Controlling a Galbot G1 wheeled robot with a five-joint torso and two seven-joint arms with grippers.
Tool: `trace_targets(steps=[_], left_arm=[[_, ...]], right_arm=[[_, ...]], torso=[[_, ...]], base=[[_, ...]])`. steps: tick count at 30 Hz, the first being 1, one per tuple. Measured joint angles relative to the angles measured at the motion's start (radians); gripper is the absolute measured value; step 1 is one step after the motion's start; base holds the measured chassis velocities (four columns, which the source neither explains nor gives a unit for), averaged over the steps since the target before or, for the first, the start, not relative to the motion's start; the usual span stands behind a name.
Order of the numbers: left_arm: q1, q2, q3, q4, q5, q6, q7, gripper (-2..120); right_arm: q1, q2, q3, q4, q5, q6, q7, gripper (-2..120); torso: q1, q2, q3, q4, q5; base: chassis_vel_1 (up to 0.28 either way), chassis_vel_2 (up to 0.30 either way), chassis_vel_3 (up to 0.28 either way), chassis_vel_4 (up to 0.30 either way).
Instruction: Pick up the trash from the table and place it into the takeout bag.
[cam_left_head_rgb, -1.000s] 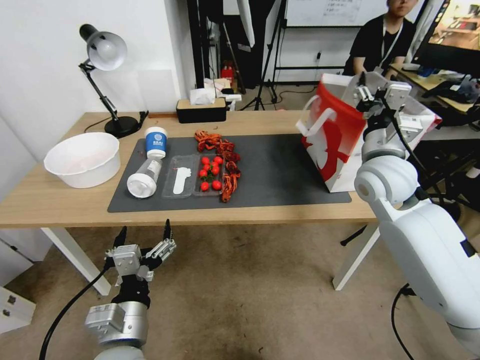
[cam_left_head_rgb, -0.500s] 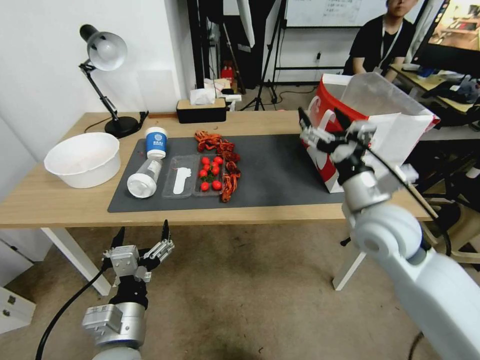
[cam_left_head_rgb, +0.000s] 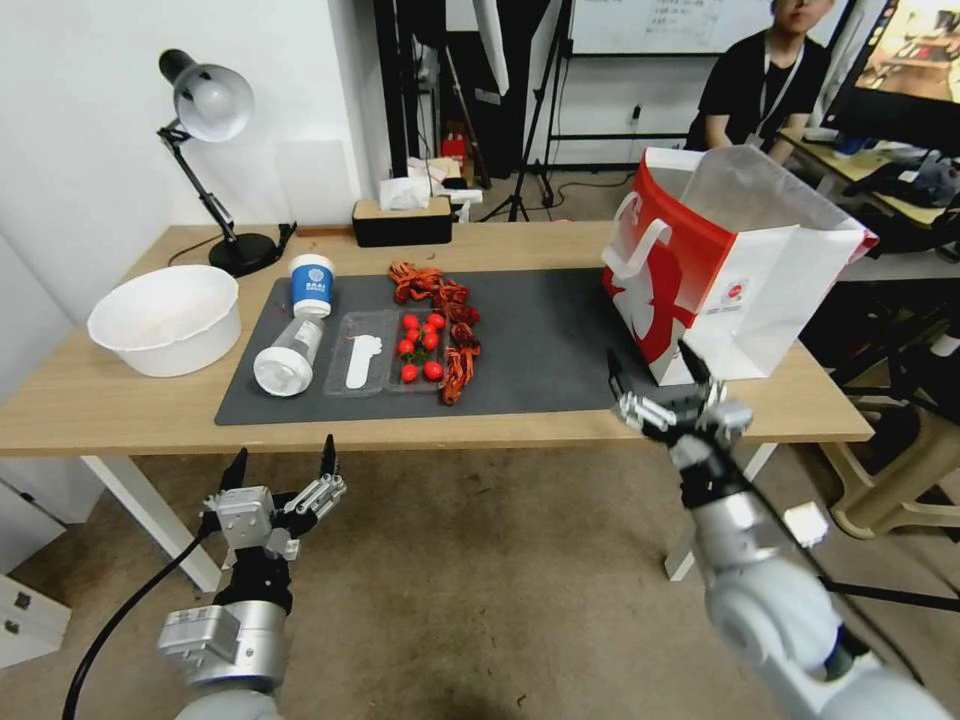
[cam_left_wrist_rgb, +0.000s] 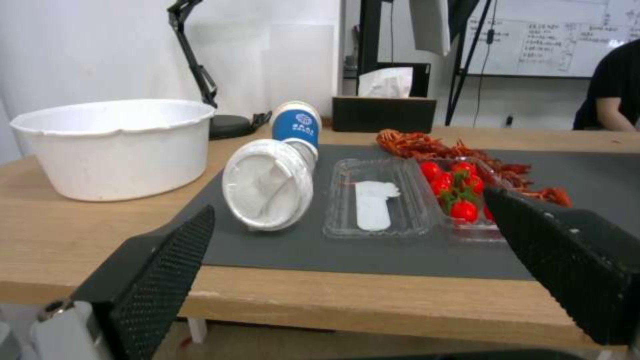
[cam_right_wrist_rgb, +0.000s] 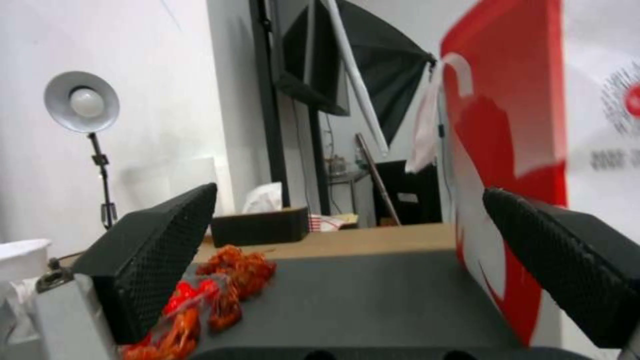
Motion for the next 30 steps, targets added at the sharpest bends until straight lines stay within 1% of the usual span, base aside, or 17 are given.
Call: trace_targets(steps=[3,7,10,20,24,27,30], left_arm=[[0.001,0.001,0.0,0.003,0.013,-0.003,0.01,100],[-0.002,0.003,0.001,0.006,0.022,-0.004,0.015,100],[-0.008,0.008,0.0,0.008,0.021,-0.004,0.015,100],[-0.02,0.018,-0.006,0.012,0.007,-0.003,0.011,100],[-0.063,0.034,-0.012,0.018,-0.011,0.009,-0.007,100],[-0.119,0.076,-0.017,0.029,-0.045,0.023,-0.023,100],[-0.131,0.094,-0.019,0.036,-0.06,0.025,-0.024,100]], right_arm=[[-0.025,0.023,-0.005,-0.008,-0.028,0.009,0.009,100],[-0.049,0.046,-0.015,-0.019,-0.068,0.009,0.049,100],[-0.061,0.057,-0.025,-0.02,-0.087,-0.028,0.097,100],[-0.074,0.061,-0.036,-0.007,-0.088,-0.088,0.133,100],[-0.075,0.062,-0.039,-0.007,-0.088,-0.092,0.135,100],[-0.074,0.062,-0.043,-0.006,-0.088,-0.093,0.135,100],[-0.07,0.06,-0.047,-0.006,-0.088,-0.095,0.135,100]], torso=[[0.0,0.0,0.0,0.0,0.0],[0.0,0.0,0.0,0.0,0.0],[0.0,0.0,0.0,0.0001,0.0],[0.0,0.0,0.0,0.0001,0.0],[0.0,0.0,0.0,0.0001,0.0],[0.0,0.0,0.0,-0.0002,0.0],[0.0,0.0,0.0,-0.0002,0.0001]], base=[[0.0,0.0,0.0,0.0],[0.0,0.0,0.0,0.0],[0.0,0.0,0.0,0.0],[0.0,0.0,0.0,0.0],[0.0,0.0,0.0,0.0],[0.0,0.0,0.0,0.0],[0.0,0.0,0.0,0.0]])
